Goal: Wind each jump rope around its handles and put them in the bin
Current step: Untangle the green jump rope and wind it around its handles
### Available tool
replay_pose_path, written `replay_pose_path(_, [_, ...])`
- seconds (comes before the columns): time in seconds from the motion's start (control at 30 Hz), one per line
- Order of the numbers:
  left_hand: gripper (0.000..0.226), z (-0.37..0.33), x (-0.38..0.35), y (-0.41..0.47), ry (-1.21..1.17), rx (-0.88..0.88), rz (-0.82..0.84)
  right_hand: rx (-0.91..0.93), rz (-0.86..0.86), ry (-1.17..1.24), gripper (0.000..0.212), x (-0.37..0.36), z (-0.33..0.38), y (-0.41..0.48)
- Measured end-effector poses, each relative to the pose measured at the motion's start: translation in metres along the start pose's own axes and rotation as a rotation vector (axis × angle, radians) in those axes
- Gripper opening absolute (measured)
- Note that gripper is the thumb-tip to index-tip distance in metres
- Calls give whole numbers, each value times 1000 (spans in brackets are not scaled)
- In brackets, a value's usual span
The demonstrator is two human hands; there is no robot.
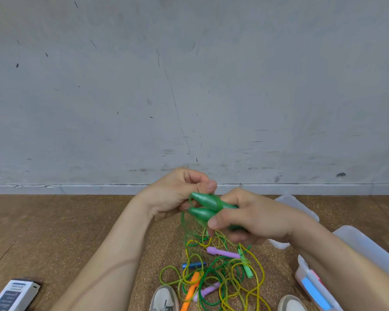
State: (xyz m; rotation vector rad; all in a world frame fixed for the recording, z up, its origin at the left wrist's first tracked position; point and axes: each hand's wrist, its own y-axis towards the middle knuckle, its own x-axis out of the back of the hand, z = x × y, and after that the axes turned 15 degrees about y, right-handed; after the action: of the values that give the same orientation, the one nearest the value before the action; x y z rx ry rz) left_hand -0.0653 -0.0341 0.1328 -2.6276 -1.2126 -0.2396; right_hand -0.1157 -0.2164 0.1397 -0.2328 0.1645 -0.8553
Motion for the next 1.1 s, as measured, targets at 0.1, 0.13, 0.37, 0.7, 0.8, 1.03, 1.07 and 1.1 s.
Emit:
replay_pose_path(0.1, [15, 2, -2, 2, -133, -19, -36, 42, -35, 154, 19, 1, 0, 0])
replay_pose_path(0.13, [10, 2, -4, 2, -137, -22, -66, 57, -74, 206, 21, 1, -1, 1])
replay_pose_path(0.37, [11, -5, -13, 1, 561, -66, -453, 122, -482, 333, 25, 19, -4, 12])
replay_pose_path(0.7, [3, -7, -27, -1, 1509, -367, -451, 52, -640, -478, 34, 23, -14, 25])
replay_pose_path(0.8, [13, -2, -23, -1, 1417, -382, -363, -117, -439, -652, 33, 19, -13, 22])
replay_pose_path(1.03, [17, -16, -17, -7, 1172, -150, -286, -246, -180, -845, 32, 3, -8, 18])
replay_pose_path(1.07, [17, -17, -19, -8, 1133, -138, -263, -250, -166, -866, 32, 1, -8, 18])
replay_pose_path(1.1, [17, -17, -21, -9, 1080, -119, -241, -247, -153, -886, 31, 1, -9, 18])
